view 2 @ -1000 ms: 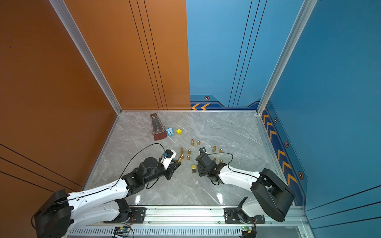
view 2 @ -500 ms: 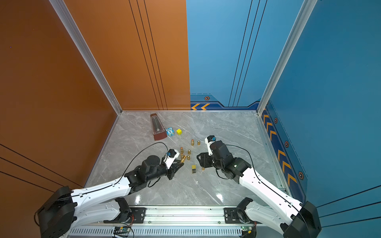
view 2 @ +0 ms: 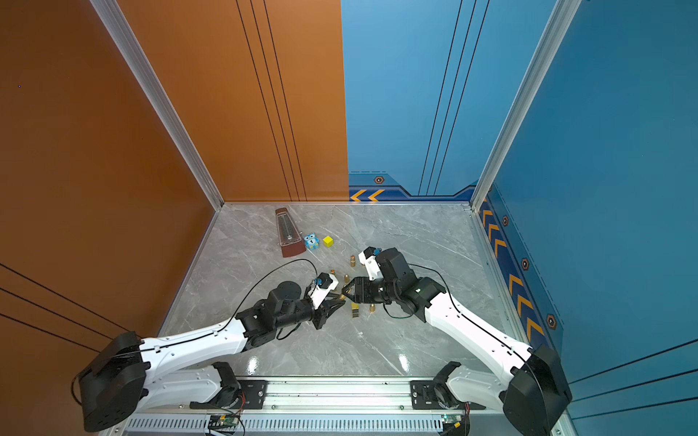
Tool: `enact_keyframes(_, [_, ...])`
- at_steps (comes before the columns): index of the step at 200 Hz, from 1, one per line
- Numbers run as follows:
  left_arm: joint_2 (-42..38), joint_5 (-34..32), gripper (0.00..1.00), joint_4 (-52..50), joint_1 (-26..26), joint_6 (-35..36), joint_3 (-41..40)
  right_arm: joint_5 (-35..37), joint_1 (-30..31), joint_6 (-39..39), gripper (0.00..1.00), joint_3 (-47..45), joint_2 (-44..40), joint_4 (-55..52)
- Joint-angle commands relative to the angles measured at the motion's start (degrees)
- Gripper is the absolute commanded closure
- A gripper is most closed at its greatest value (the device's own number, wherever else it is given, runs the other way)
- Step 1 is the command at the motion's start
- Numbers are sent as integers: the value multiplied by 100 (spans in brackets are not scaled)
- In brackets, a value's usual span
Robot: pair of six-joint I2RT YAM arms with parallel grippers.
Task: Open the lipstick cap
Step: Place the lipstick at the center of the board.
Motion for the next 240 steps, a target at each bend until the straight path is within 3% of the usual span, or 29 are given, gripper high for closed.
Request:
enact_keyframes(1, [61,134,100,9,-65,120,212,-207,52,100,54,133,115,259])
enact_keyframes(21, [84,104,100,8,-82,133,220,-178,48,83,62,95,184,259])
enact_keyframes(138, [133,-29,100,10,-94,152,248,-252,157,134,78,-16,384,450])
enact_keyframes(181, [86,-142,100,12,-88,162,182,241,136,-79,81,166,196,39])
enact_keyframes(207, [27,-218,76,15,-93,150,97,570,118,-190,82,247,52,-95])
enact_keyframes(219, [-2,-279,58,16,-77,137,44,1016,118,-273,82,331,-6,-323])
enact_keyframes(240, [-93,-331,39,2,-43,107,-81,1840,96,-458,82,441,-65,-659])
